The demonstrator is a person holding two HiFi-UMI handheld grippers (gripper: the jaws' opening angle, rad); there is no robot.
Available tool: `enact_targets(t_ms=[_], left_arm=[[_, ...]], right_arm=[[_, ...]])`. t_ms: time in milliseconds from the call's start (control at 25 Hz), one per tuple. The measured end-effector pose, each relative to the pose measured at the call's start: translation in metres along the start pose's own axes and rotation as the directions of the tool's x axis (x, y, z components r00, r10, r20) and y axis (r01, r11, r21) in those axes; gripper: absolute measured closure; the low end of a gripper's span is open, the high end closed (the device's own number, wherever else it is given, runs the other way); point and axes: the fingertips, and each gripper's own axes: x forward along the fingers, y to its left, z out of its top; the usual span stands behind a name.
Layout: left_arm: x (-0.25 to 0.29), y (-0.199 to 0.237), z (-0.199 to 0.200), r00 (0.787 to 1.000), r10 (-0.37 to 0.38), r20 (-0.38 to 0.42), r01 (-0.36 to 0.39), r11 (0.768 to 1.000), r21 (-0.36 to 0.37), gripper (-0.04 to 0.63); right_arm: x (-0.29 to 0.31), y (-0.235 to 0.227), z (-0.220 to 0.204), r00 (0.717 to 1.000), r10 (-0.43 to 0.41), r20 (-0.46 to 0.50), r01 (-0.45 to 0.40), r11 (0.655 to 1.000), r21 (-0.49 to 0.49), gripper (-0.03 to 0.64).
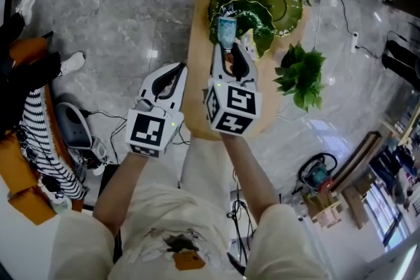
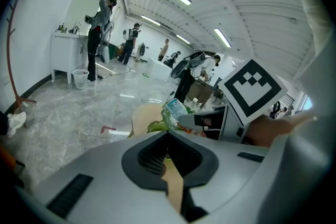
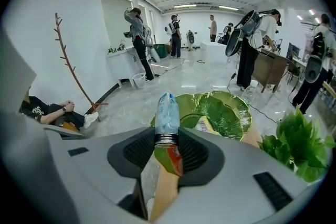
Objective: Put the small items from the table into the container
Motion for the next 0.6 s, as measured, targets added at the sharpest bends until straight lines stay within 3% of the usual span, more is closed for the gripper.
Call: enact_targets(t_ms=[400,600], left_arm=[[0.004,-0.001,-0.002,1.000,-0.002,-0.005,0.002,1.000,-0.001,0.586],[0.005,-0.008,-0.004,1.000,-0.004,-0.004,0.004,1.000,0.002,0.586]], right_arm=[[0.009,-0.002,-0.007,0.999,-0.029,-0.033,0.028,1.000,-0.007,0.477],[-0.001,-0.004,0.000,1.000,-0.028,0.011,0.028,0.999,-0.043,0.477]])
